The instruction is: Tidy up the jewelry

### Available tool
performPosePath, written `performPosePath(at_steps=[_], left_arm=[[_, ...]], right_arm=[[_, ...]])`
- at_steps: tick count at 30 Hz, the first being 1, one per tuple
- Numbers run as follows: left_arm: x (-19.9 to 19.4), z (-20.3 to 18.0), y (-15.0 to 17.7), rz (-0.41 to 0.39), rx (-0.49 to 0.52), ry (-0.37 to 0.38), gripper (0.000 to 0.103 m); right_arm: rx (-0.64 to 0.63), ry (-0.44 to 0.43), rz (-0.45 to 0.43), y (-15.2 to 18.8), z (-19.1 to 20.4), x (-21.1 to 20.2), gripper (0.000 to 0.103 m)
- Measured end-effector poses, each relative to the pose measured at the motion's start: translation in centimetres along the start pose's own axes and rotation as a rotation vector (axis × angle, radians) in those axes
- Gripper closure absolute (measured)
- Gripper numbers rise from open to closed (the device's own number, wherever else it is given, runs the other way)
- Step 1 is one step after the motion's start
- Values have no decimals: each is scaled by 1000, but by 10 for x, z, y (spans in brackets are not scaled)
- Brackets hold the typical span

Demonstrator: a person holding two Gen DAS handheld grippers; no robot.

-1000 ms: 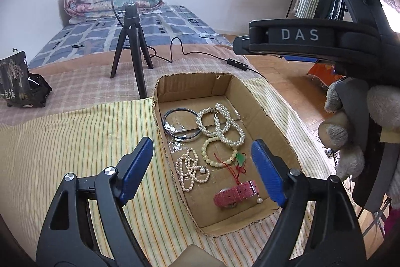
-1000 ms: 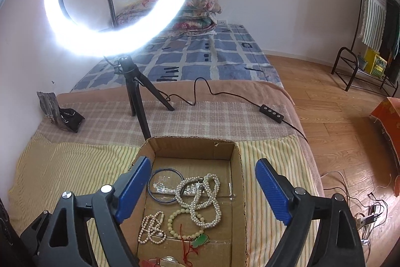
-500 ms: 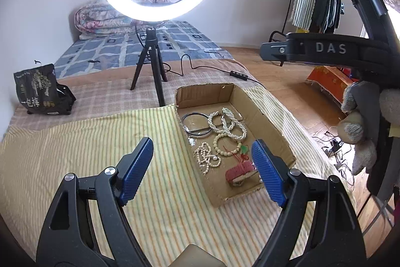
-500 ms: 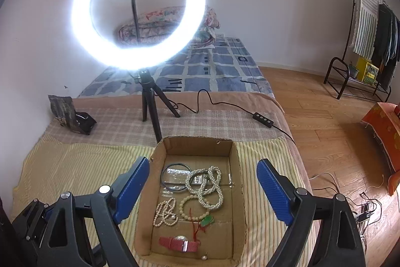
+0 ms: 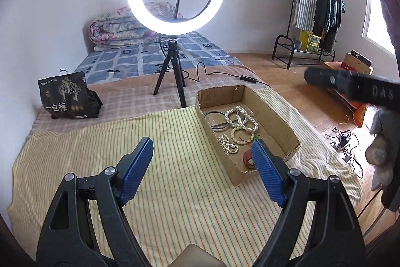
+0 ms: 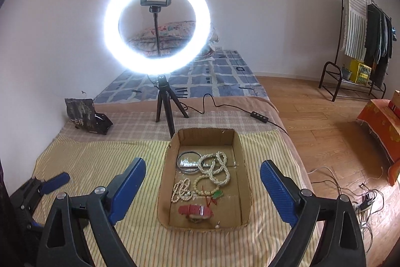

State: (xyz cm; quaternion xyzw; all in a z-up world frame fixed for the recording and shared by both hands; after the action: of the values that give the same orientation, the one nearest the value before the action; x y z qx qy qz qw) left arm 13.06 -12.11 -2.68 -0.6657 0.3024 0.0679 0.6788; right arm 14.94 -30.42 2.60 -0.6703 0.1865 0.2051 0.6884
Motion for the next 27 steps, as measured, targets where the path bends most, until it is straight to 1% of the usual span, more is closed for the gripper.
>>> performPosePath(at_steps=[4,8,10,11,14,16,19,20,21,22,23,27], left_arm=[[-6,5,0,6,-17,3,20],[-9,7,0,3,-16,-7,20],[-10,6,1,3,-10,-11,20],[-10,7,1,2,-10,-11,20],[-13,7,1,0,-8,-11,20],[-15,7,1,0,0,-16,20],[-22,7,-3,-21,18,-43,19],[-26,7,-4,-32,21,-46,17],[-30,8,-6,-43,21,-44,8],[-33,8,-8,-57,18,-43,2],[-38,8,-10,-80,16,-43,0],[-53,5,-17,-168,37,-72,0]], right_arm=[[-23,20,-1,18,5,-11,9],[9,11,6,33,4,-21,8],[8,26,-1,39,3,-27,7],[8,33,-9,41,2,-30,6],[37,51,-44,47,-3,-40,0],[55,66,-62,50,-6,-44,0],[69,84,-78,52,-10,-45,0],[67,90,-81,52,-11,-46,0],[65,93,-84,51,-11,-46,0],[64,98,-86,51,-12,-46,0],[64,100,-86,51,-12,-46,0],[65,92,-92,49,-8,-44,0]])
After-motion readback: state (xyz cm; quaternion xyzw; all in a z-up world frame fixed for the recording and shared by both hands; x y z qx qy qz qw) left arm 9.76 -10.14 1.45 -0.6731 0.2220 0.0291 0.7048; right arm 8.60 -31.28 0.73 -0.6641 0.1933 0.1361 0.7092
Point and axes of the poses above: each gripper's, at about its wrist camera, not at the fingertips, and x roughly the way its jaws point, z to its left, y to its underside, the point moved 3 cm from there along x, roughly the way its jaws point, and after that the axes turned 7 degrees about -z, right-handed, at the moved point
